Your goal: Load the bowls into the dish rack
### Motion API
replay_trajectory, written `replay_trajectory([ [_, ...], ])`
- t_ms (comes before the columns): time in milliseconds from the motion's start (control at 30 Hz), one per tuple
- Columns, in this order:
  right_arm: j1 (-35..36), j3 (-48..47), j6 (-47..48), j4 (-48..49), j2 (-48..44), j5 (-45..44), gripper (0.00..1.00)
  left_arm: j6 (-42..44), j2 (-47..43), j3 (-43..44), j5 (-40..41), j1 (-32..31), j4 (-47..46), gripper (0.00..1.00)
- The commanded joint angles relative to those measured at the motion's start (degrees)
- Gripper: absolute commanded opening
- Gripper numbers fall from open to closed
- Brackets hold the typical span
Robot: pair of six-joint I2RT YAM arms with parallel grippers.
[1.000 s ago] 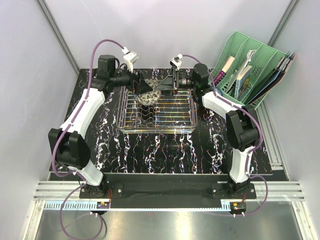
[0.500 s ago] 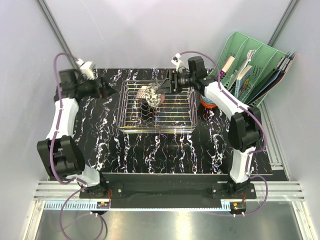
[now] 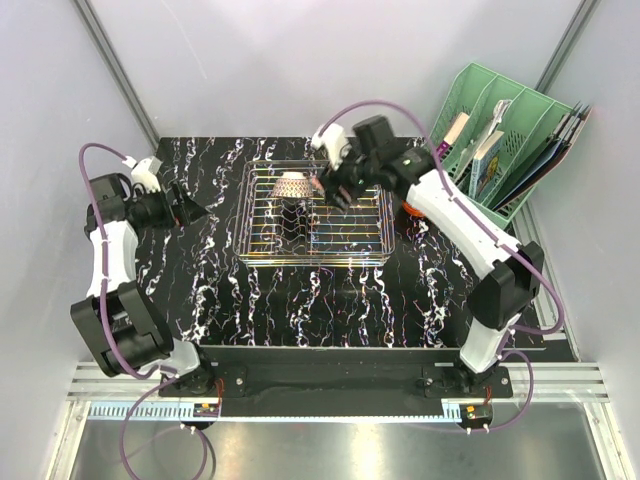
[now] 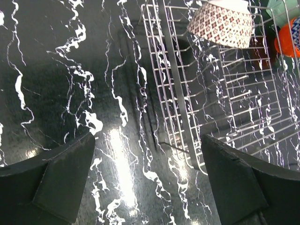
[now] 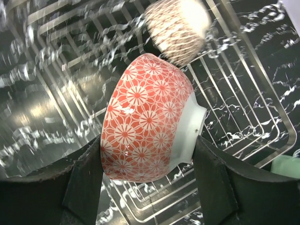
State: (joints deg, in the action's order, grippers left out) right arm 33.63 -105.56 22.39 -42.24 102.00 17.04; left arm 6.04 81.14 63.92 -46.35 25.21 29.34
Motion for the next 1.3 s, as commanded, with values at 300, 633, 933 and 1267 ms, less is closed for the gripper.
replay_trajectory([
  [300,14.88,4.84,24.8,4.35,0.56,-21.42,0.0,3.53,-4.59,-3.36,-3.84,1.86,0.28,0.99],
  [633,16.38,0.45,28.41,7.78,8.65,-24.16,0.0,4.94,-4.5,-4.94,-4.98,3.53,0.36,0.99],
  [933,17.35,-2.81,28.94,8.4,12.35,-24.07,0.0,6.09,-2.84,-5.56,-6.12,4.84,0.45,0.99],
  [1267,19.81,-6.15,29.9,9.28,16.92,-25.12,0.0,7.31,-2.04,-6.53,-6.91,6.16,0.45,0.99],
])
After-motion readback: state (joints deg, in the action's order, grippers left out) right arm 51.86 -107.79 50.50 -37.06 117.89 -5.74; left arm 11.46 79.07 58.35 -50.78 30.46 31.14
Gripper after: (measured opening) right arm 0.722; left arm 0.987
